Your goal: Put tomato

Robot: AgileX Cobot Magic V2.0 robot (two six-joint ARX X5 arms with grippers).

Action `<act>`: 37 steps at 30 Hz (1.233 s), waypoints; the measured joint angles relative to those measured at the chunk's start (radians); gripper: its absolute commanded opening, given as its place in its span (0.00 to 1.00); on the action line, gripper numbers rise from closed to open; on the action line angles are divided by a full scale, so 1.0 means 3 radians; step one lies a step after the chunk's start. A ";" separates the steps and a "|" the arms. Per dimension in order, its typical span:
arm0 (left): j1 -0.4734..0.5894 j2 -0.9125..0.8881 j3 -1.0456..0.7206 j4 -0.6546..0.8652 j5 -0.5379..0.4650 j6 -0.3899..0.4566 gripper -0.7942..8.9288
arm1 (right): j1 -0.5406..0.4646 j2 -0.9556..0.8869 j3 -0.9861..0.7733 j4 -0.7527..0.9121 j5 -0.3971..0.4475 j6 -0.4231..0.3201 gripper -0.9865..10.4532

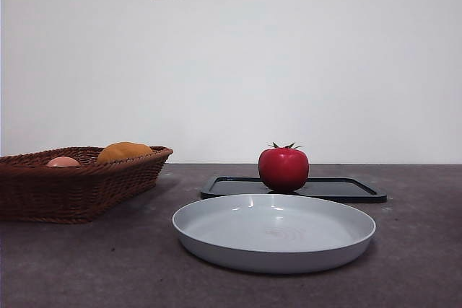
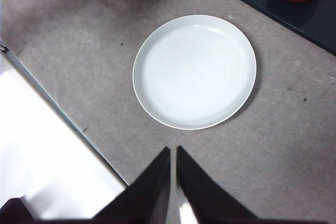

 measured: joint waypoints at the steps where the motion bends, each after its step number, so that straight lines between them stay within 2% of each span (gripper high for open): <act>1: 0.0000 0.0000 0.0000 0.0000 0.0000 0.0000 0.09 | 0.0000 0.0000 0.0000 0.0000 0.0000 0.0000 0.09; 12: 0.0029 -0.0034 0.0000 0.0102 -0.0088 0.0010 0.09 | 0.0000 0.0000 0.0000 0.0000 0.0000 0.0000 0.09; 15: 0.0214 -0.0193 -0.0005 0.0521 -0.0242 0.0036 0.09 | 0.0000 0.0000 0.0000 0.0000 0.0001 0.0000 0.09; 19: 0.0580 -0.0537 -0.0159 0.1484 -0.0394 0.0062 0.09 | 0.0000 0.0000 0.0000 0.0001 0.0000 0.0000 0.09; 22: 0.0868 -0.0860 -0.0477 0.2202 -0.0650 0.0076 0.09 | 0.0000 0.0000 0.0000 0.0001 0.0001 0.0000 0.09; 27: 0.1247 -0.1442 -0.1263 0.3089 -0.1545 0.0086 0.09 | 0.0000 0.0000 0.0000 0.0001 0.0000 0.0000 0.09; 32: 0.1357 -0.1961 -0.1995 0.3277 -0.2214 0.0085 0.09 | 0.0000 0.0000 0.0000 0.0001 0.0000 0.0000 0.09; 37: 0.1383 -0.2360 -0.2575 0.3277 -0.2363 0.0086 0.09 | 0.0000 0.0000 0.0000 0.0001 0.0000 0.0000 0.09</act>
